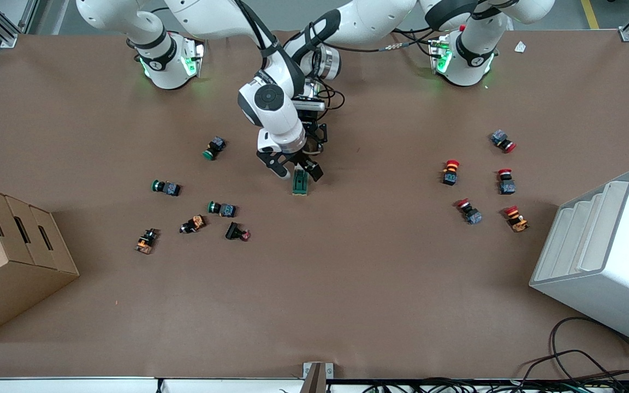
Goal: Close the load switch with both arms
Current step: 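Push the white handle down with the right gripper to close the switch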
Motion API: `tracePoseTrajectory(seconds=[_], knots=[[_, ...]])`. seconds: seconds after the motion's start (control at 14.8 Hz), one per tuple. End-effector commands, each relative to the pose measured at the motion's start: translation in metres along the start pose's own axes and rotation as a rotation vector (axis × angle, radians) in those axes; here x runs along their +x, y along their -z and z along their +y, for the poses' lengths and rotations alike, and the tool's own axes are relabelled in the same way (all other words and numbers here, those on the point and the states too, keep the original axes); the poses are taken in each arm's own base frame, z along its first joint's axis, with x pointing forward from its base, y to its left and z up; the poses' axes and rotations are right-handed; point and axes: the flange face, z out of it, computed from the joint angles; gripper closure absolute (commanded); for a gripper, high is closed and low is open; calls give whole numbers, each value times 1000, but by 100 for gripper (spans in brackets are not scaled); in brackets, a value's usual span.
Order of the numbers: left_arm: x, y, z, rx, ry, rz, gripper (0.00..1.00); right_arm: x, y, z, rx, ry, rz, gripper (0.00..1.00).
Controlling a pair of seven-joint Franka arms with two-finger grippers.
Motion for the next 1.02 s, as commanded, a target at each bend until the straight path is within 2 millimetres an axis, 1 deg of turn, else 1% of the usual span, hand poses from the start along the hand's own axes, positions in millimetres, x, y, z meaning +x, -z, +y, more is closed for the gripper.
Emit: tracePoseTrajectory(seconds=[0.0,0.2,0.34,0.47,0.54,0.68,0.95], knots=[[-29,-5,-4,0,8,-51,1,7,3,-12,28,-27,5,0],[-28,-6,-4,2,11,-50,1,26,15,-27,53,-46,8,0],[-27,-6,-4,3,16,-50,1,37,23,-38,40,-59,4,0],[-26,-7,-3,3,19,-48,1,43,34,-53,26,-65,-5,0],[-25,-7,-2,5,21,-48,1,45,38,-56,22,-68,-7,0],[-23,-9,-3,10,23,-47,1,48,36,-57,19,-71,-5,0],[-22,-10,-3,10,23,-45,1,48,18,-55,3,-68,-1,0]])
